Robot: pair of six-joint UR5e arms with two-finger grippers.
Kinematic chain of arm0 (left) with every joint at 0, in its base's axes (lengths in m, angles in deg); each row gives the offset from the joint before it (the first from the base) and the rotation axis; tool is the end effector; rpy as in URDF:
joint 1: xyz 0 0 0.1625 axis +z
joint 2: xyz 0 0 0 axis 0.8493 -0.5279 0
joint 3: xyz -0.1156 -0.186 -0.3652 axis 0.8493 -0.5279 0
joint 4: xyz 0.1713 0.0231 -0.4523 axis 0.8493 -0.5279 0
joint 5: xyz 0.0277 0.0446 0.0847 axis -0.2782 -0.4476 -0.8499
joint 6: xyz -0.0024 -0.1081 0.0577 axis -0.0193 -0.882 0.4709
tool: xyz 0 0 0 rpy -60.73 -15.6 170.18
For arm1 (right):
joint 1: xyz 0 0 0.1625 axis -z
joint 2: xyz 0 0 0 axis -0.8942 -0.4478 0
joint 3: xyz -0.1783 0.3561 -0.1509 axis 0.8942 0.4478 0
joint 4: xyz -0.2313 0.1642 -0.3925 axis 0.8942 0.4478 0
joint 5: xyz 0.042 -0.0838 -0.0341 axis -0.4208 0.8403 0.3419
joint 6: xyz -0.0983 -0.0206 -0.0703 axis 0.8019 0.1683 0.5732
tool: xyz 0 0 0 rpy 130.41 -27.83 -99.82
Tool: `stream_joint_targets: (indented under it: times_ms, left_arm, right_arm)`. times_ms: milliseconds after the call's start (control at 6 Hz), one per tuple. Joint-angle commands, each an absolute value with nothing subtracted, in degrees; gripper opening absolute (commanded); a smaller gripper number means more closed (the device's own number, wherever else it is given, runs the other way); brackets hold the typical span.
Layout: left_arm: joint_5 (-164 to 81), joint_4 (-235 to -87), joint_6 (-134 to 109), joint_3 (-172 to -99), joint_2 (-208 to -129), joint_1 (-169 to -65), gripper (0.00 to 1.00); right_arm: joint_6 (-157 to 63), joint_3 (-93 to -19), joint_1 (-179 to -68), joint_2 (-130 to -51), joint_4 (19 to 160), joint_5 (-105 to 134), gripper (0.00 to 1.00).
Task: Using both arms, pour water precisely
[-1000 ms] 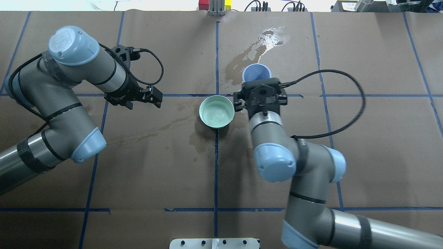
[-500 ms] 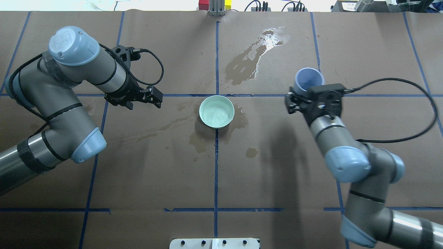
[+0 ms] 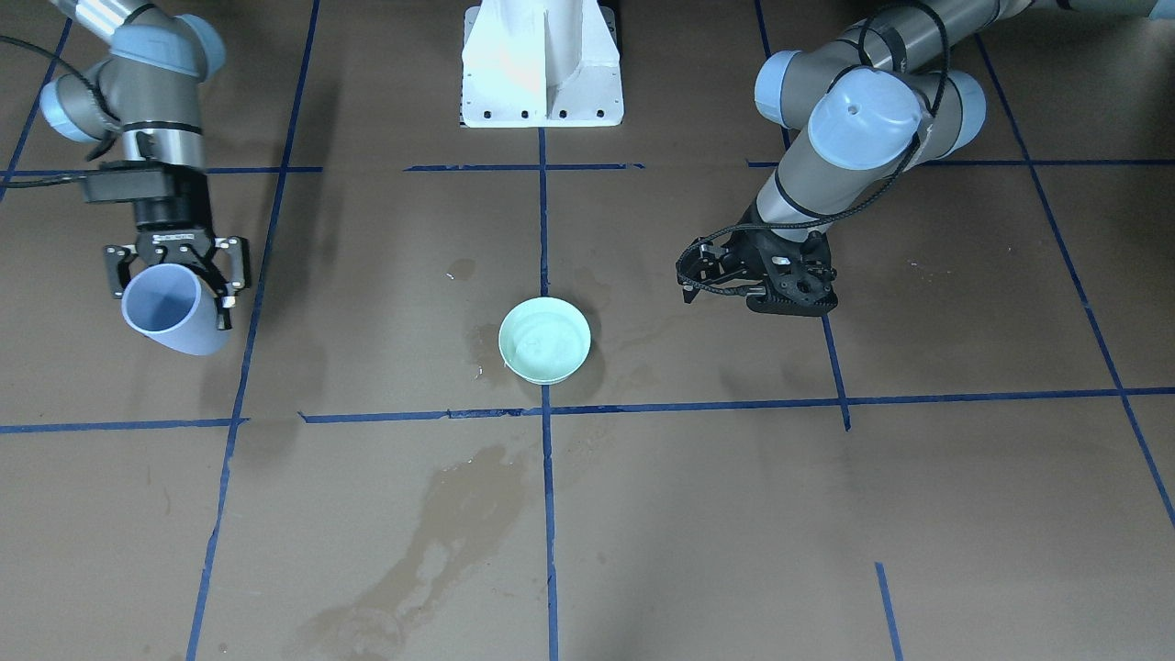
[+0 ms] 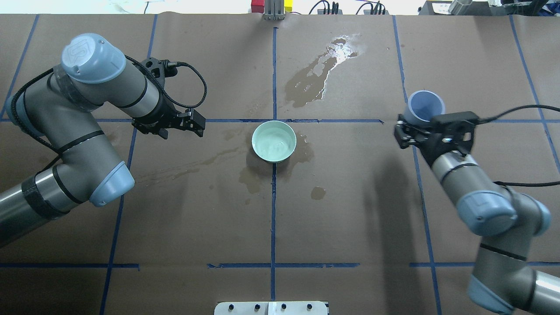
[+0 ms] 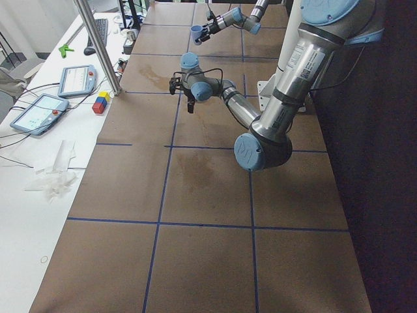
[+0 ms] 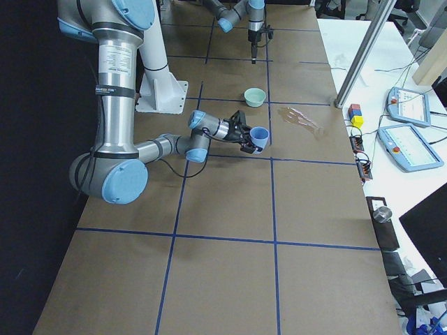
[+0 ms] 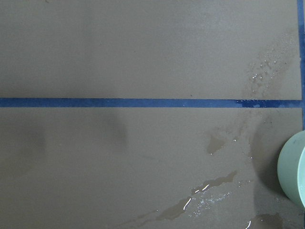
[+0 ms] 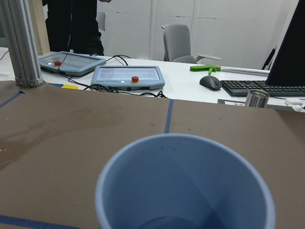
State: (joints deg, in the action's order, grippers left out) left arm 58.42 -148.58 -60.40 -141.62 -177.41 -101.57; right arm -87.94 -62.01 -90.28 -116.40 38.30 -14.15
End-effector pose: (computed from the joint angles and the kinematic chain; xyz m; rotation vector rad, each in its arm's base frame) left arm 0.4798 -0.5490 0.2600 0.0640 0.9823 -0.0179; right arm -0.3963 -0.4353 0.5064 1.0678 -0.6857 0.3047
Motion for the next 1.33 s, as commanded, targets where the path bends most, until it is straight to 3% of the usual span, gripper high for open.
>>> stream_joint_targets:
  times_ms: [0,167,667,1000,1167]
  left_arm:
    - [58.42,-148.59,-60.4,-141.74,-177.44,-101.64,1.0]
    - [58.42,-148.59,-60.4,-142.08,-177.27,-101.64,1.0]
    - [58.42,-148.59,-60.4,-142.35,-177.18,-101.64,1.0]
    - [58.42,-148.59,-60.49,-142.35,-177.18,-101.64,1.0]
    - [58.42,-148.5,-60.49,-142.35,-177.18,-101.64,1.0]
  right_arm:
    - [-86.6,-51.94,-91.17,-117.7,25.26,-14.35,0.0]
    - [-85.29,-46.75,-91.96,-117.7,20.15,-14.44,0.0]
    - [-83.87,-43.98,-94.25,-117.79,18.69,-16.29,0.03]
    - [-84.39,-43.88,-94.25,-117.88,18.69,-16.72,0.12]
    - [-84.39,-43.88,-94.25,-117.79,18.69,-16.81,0.28]
